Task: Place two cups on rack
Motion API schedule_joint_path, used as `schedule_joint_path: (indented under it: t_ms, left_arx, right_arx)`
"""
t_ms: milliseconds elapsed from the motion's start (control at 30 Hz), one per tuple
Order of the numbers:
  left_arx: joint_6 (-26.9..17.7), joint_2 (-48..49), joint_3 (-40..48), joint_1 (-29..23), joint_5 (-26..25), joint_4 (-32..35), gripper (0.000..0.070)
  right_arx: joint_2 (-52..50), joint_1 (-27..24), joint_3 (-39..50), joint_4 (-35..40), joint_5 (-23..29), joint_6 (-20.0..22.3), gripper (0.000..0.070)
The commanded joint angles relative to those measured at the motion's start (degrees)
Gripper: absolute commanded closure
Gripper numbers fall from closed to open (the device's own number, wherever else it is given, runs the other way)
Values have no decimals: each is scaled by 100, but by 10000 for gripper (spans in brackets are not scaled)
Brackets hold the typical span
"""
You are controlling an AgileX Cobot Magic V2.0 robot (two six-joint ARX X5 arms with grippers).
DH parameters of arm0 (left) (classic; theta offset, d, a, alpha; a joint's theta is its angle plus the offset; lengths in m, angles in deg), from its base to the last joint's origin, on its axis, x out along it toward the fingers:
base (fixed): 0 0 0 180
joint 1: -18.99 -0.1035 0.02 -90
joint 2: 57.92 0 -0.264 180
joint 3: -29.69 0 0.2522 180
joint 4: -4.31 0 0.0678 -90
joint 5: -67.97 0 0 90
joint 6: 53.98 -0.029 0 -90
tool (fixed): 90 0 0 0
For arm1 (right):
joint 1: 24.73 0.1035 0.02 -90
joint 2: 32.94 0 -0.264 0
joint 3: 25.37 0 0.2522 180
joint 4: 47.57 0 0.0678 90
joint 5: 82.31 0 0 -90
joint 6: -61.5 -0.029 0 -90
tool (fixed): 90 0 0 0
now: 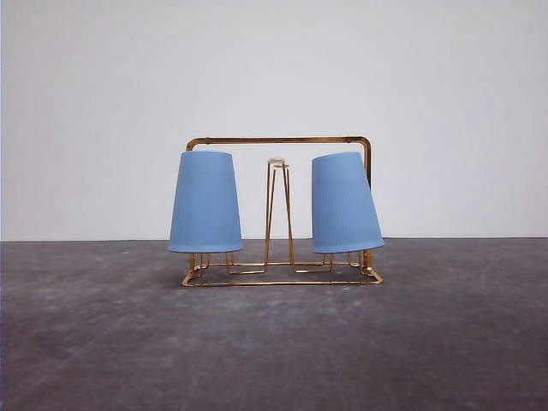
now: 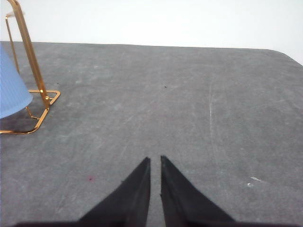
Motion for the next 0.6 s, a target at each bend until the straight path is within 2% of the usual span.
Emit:
schedule_joint_path:
  t_ms: [0, 567]
  left_arx:
    - [5, 7, 79, -7, 13, 63, 700]
    - [5, 7, 81, -7, 13, 61, 700]
  right_arx:
    - [0, -7, 11, 61, 2, -46, 662]
    - [0, -7, 11, 61, 2, -46, 662]
